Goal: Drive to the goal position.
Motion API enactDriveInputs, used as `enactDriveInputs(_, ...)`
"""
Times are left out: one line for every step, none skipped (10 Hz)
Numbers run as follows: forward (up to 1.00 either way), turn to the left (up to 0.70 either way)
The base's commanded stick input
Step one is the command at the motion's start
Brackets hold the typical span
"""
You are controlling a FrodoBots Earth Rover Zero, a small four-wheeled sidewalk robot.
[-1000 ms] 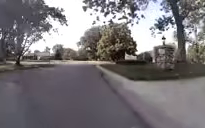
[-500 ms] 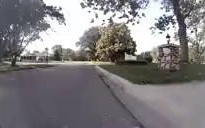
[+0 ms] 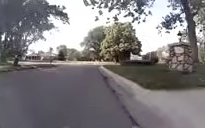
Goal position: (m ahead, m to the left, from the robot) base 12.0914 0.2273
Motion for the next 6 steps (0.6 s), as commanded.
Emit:
enactDriveInputs(0.85,0.00)
enactDriveInputs(0.85,0.00)
enactDriveInputs(0.85,0.00)
enactDriveInputs(0.85,0.00)
enactDriveInputs(0.85,0.00)
enactDriveInputs(0.85,0.00)
